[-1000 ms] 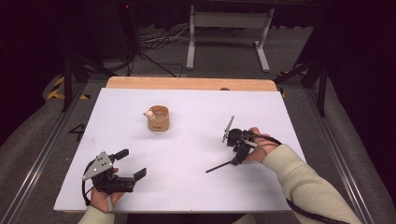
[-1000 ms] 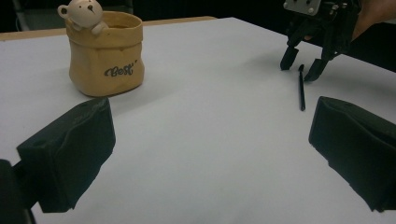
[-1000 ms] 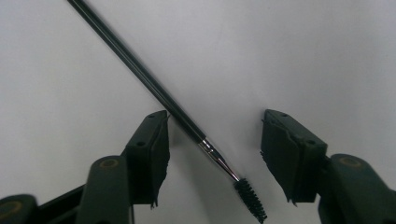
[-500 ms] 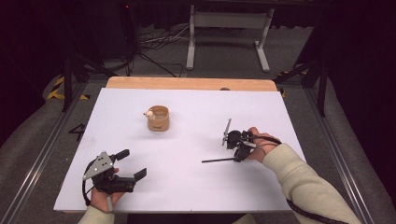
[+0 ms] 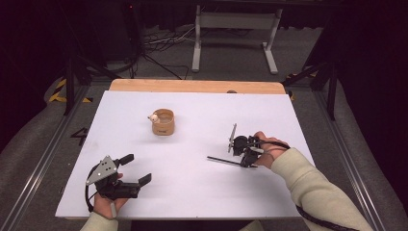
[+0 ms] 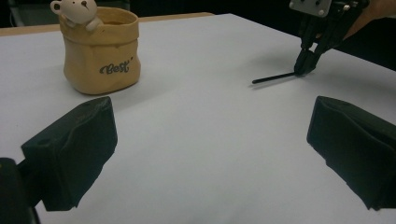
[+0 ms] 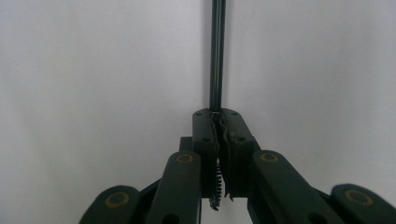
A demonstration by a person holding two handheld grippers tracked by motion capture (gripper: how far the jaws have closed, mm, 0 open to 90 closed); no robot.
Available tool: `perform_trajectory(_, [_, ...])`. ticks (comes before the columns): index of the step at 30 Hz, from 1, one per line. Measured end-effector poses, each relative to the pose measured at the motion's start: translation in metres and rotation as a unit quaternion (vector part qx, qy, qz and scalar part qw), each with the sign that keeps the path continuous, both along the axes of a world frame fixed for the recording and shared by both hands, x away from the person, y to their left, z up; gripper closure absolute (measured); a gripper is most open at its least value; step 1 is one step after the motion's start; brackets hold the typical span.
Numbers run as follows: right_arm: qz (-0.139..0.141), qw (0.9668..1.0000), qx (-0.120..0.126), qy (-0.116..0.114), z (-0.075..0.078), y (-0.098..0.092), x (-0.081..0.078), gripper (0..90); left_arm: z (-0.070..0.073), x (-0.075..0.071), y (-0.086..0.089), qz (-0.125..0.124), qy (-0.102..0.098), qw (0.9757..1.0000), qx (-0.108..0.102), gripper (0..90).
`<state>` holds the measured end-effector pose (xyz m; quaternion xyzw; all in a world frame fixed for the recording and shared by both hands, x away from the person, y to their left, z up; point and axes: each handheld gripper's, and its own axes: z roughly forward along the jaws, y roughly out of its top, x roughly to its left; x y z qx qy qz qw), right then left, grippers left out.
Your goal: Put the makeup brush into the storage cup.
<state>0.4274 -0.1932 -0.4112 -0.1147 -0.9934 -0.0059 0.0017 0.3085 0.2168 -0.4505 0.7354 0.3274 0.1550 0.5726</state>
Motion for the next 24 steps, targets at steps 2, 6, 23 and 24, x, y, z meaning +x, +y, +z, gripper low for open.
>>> perform_trajectory(2, [0.007, 0.9999, 0.002, -0.007, 0.005, 0.002, -0.001, 85.8, 0.002, 0.001, 0.000, -0.010, 0.003, 0.9999, -0.008, 3.1])
perform_trajectory(6, [0.019, 0.9997, 0.005, -0.017, 0.015, 0.011, -0.007, 85.8, 0.007, 0.004, -0.003, -0.025, -0.002, 0.9996, -0.013, 3.5])
perform_trajectory(23, [0.081, 0.9961, -0.007, -0.034, 0.040, 0.062, -0.030, 85.8, 0.028, 0.019, -0.042, -0.152, -0.017, 0.9882, 0.011, 1.3])
perform_trajectory(24, [0.086, 0.9957, -0.004, -0.035, 0.041, 0.067, -0.034, 85.8, 0.031, 0.019, -0.050, -0.162, -0.026, 0.9862, 0.025, 1.5])
